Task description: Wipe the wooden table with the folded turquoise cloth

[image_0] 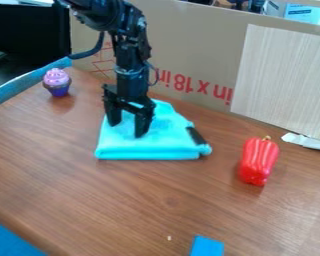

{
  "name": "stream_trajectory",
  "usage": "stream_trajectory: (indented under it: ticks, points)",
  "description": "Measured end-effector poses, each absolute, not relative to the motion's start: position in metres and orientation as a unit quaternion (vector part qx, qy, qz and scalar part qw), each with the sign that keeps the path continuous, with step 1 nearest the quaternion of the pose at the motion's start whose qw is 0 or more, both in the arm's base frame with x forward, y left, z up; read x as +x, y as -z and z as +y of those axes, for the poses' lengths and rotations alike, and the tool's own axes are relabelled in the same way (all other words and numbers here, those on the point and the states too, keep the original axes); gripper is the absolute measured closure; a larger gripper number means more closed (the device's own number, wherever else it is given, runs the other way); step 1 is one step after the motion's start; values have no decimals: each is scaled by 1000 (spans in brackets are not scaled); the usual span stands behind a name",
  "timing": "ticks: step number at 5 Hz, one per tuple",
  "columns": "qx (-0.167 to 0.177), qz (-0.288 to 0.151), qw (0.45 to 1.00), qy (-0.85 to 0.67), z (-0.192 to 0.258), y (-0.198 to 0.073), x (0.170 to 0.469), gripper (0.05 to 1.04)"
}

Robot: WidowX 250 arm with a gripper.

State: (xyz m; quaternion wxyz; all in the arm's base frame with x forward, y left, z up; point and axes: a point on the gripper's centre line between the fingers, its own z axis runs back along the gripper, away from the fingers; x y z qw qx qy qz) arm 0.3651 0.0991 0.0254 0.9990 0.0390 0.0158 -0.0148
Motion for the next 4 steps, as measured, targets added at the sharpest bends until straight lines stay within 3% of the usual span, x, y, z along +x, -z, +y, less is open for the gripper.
stream_trajectory:
  ticks: [2,4]
  points:
    - [38,33,996,78,90,-28,303,82]
    - [37,47,992,115,91,-28,262,82]
